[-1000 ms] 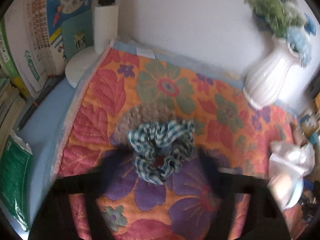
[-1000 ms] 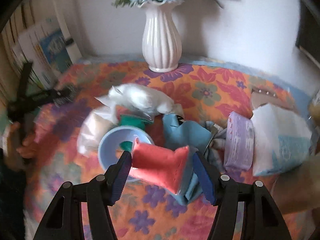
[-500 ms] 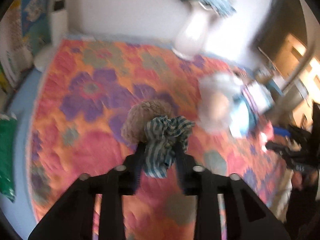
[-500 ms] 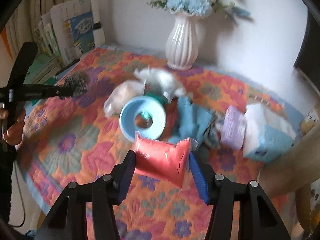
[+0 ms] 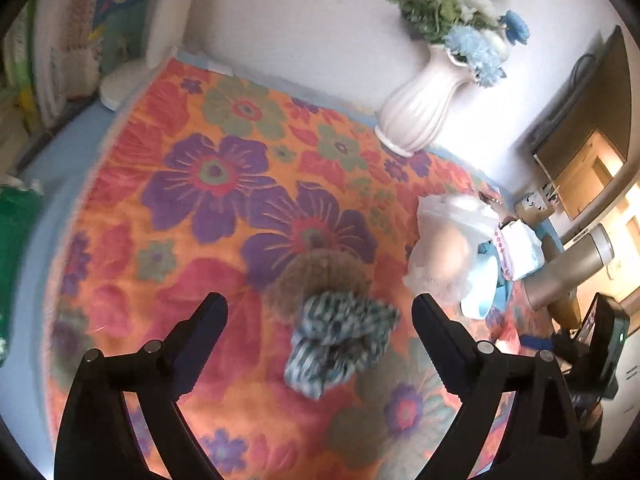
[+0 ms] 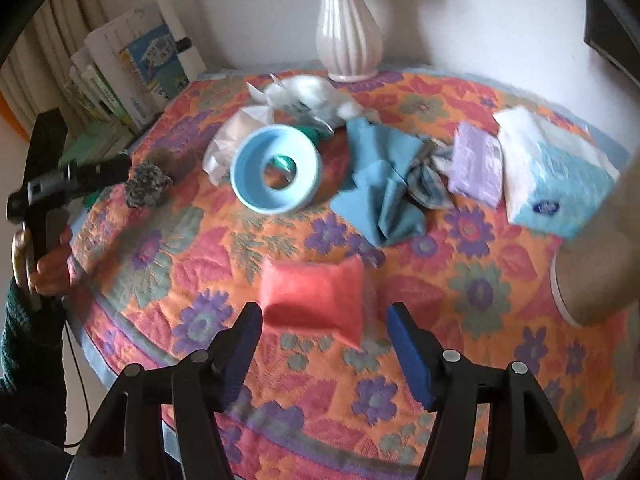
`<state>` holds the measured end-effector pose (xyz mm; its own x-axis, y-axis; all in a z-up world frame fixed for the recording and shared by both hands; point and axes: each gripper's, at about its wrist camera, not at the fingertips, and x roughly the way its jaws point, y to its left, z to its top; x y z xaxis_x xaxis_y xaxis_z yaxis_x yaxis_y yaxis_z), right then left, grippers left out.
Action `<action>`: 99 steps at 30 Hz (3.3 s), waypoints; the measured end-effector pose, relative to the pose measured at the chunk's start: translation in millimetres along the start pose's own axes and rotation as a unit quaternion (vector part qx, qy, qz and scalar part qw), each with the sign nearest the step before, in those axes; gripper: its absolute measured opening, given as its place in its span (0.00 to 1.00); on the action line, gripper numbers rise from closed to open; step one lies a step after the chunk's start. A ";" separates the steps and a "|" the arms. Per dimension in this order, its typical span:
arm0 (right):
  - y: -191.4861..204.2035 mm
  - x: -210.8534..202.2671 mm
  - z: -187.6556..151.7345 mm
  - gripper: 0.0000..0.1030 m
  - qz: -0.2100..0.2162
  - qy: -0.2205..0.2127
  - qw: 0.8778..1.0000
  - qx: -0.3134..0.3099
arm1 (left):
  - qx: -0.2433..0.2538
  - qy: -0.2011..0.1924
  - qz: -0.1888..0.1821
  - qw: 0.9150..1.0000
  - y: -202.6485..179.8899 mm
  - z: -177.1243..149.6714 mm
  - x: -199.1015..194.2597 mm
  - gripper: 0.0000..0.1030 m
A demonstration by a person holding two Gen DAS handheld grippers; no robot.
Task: Organize soft objects
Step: 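Grasp the checkered scrunchie with the left tool while the right tool grasps the pink pouch, then carry the scrunchie and pink pouch with both tools to the round tray, then open both tools to release the scrunchie and pouch into the tray, then move both tools back over the remaining items on the table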
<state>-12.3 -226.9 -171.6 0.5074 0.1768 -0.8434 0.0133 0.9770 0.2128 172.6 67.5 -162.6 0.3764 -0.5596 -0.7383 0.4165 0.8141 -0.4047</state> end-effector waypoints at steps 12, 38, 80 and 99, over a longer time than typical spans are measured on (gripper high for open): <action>14.1 20.1 11.0 0.79 0.006 -0.023 0.995 0.094 | 0.045 0.000 0.084 0.995 -28.2 -12.0 11.9 0.43; -102.6 -179.9 -53.5 0.51 -0.094 -0.171 0.955 0.222 | 0.242 -0.074 -0.101 0.962 -291.2 -43.4 -48.8 0.43; -276.5 -306.6 -56.2 0.61 -0.177 -0.272 0.882 0.341 | 0.389 -0.137 -0.109 0.905 -534.9 -97.7 -8.7 0.77; -12.8 -231.8 -14.1 0.61 0.008 -0.270 0.958 0.098 | 0.138 -0.128 0.056 0.980 -220.2 -11.0 -125.7 0.77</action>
<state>-142.3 -278.7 14.2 0.8795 0.0529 -0.4729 0.1367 0.9238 0.3575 24.5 -39.7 13.4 0.6135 -0.5182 -0.5958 0.5555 0.8195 -0.1408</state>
